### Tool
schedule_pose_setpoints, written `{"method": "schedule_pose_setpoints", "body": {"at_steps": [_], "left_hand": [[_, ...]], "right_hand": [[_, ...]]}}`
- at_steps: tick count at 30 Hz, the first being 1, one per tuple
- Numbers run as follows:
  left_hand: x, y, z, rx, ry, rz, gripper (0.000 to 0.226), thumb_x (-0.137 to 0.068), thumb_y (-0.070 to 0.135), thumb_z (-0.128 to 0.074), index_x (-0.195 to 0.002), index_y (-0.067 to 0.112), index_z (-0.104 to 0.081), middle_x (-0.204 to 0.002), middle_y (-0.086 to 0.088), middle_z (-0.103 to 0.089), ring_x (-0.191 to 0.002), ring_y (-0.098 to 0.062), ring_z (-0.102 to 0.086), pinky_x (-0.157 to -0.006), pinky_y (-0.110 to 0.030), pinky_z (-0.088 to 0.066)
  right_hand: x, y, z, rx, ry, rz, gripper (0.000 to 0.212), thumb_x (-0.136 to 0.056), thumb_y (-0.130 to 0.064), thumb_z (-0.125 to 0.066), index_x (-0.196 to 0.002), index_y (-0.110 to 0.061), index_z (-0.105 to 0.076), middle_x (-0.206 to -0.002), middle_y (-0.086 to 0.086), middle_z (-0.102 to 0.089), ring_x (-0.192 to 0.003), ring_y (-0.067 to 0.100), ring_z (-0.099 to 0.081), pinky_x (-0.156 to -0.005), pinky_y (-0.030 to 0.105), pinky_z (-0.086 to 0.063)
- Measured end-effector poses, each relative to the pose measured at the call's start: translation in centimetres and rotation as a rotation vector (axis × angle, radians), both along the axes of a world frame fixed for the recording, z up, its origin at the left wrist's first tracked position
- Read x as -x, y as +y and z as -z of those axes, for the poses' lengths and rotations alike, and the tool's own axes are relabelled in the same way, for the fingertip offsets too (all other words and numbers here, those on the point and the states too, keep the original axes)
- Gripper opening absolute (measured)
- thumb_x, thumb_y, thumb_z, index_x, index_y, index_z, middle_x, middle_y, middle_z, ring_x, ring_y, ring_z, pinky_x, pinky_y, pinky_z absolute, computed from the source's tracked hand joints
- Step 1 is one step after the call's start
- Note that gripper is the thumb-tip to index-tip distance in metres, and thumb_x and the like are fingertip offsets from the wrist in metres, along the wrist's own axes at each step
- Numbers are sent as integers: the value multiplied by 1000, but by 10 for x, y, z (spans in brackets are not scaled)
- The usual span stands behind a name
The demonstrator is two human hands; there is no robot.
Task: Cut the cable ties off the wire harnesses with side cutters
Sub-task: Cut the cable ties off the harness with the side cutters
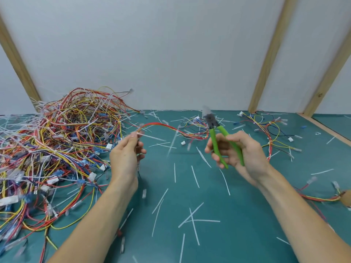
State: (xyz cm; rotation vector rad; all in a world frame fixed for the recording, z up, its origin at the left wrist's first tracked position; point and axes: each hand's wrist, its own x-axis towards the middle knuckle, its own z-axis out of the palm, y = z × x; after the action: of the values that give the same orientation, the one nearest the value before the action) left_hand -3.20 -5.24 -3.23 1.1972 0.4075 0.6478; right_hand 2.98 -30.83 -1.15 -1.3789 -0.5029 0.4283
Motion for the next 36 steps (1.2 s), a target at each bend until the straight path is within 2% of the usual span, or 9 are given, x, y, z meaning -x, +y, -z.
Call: {"method": "schedule_pose_setpoints", "body": {"at_steps": [4,7,9,13,18,24,30,33,36], "left_hand": [[5,-16,1,-559,-55,147,25,-103,12,-53,-88,13,-73,-63,2,-55,-57,-8,-49,-58,-19,-40],[11,-28,3,-800,-71,314,23,-101,14,-59,-85,18,-75,-68,11,-63,-62,-2,-52,-63,-17,-41],[14,-33,2,-796,-60,473,23,-100,19,-60,-83,19,-76,-69,14,-65,-65,-1,-52,-67,-15,-41],[16,-29,-2,-568,28,689,28,-97,28,-59,-83,9,-74,-64,0,-57,-68,-7,-52,-67,-15,-38],[17,-34,-2,-444,30,685,20,-98,19,-59,-85,7,-68,-62,-1,-57,-55,-4,-49,-55,-8,-37],[14,-34,3,-353,8,644,13,-96,16,-63,-89,5,-65,-62,-5,-60,-59,-14,-53,-65,-13,-45],[13,-36,7,-542,-21,569,17,-96,17,-65,-82,11,-70,-68,-2,-68,-68,-12,-59,-69,-18,-45],[14,-36,9,-711,-37,471,10,-95,15,-69,-87,16,-74,-83,2,-74,-84,-11,-69,-83,-24,-52],[16,-39,9,-866,-47,408,5,-91,16,-74,-90,20,-76,-86,10,-75,-90,-8,-68,-84,-16,-49]], "right_hand": [[8,14,1,79,-421,338,15,-77,-10,-65,-91,-14,-68,-86,2,-72,-71,23,-61,-64,37,-53],[19,22,1,199,-676,452,22,-78,-15,-74,-97,-25,-67,-85,-15,-69,-72,13,-62,-69,24,-51],[26,28,2,235,-713,384,28,-79,-15,-81,-101,-22,-67,-90,-23,-69,-77,9,-61,-71,13,-46],[31,35,5,239,-605,230,25,-80,-11,-87,-94,-16,-68,-86,-18,-71,-74,12,-61,-70,19,-50],[32,32,3,262,-586,182,25,-80,-10,-86,-93,-22,-68,-82,-18,-67,-74,14,-60,-69,19,-51],[34,40,15,293,-665,244,31,-78,-18,-85,-96,-29,-62,-96,-17,-70,-89,12,-66,-80,15,-51],[35,47,19,229,-628,303,25,-81,-26,-84,-93,-27,-62,-90,-10,-71,-79,13,-66,-75,26,-53],[32,47,19,166,-569,341,20,-85,-18,-83,-87,-25,-64,-80,-8,-70,-73,14,-64,-70,25,-51],[29,46,20,174,-494,377,18,-85,-14,-81,-86,-23,-66,-78,-6,-69,-73,17,-64,-73,35,-54]]}}
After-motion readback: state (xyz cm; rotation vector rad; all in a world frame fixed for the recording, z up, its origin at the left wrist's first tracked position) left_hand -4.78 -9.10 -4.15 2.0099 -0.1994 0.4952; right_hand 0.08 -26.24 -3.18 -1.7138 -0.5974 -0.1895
